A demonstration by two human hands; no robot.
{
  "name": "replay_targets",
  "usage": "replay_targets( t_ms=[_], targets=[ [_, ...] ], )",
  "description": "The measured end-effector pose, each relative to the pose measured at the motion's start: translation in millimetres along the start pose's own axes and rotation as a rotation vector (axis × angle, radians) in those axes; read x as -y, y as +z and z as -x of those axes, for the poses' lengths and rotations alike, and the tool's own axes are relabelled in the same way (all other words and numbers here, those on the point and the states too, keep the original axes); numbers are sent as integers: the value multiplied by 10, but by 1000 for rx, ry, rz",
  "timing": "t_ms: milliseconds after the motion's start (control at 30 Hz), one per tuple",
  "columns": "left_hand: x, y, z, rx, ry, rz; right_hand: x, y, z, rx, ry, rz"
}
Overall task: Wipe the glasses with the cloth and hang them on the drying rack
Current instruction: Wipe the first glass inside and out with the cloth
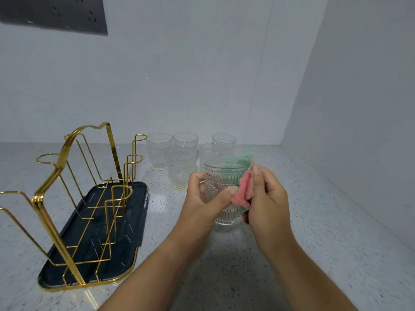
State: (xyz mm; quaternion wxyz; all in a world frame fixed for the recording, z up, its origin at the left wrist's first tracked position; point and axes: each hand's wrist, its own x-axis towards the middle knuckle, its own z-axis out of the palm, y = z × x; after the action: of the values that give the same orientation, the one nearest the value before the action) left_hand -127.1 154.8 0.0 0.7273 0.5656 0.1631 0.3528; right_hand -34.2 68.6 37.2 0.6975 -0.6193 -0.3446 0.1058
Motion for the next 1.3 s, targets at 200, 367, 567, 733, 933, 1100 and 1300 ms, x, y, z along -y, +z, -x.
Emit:
replay_targets(
  t_ms=[200, 367, 567, 733, 933, 1100, 1300],
  targets=[
    [31, -35, -22, 6, 35, -26, 45, -40, -2, -28, -223, 114],
    [-14, -31, -7, 37, 18, 23, -26, -155, -112, 165, -469, 432],
    [-34, -99, -28, 47, 11, 129, 257, -418, -246, 570, -512, 715],
    [-36, -67, -9, 61, 26, 177, 423, -502, -277, 707, -558, 720],
    [-19, -103, -3, 119, 8, 183, 460, -587, -224, 766, -435, 791],
    [-44, -119, 8, 167, -69, 179, 571, -695, -306, 870, -386, 713],
    [-46, -92, 13, 200, -98, 243, 611, -674, -292, 869, -225, 589]
  ],
)
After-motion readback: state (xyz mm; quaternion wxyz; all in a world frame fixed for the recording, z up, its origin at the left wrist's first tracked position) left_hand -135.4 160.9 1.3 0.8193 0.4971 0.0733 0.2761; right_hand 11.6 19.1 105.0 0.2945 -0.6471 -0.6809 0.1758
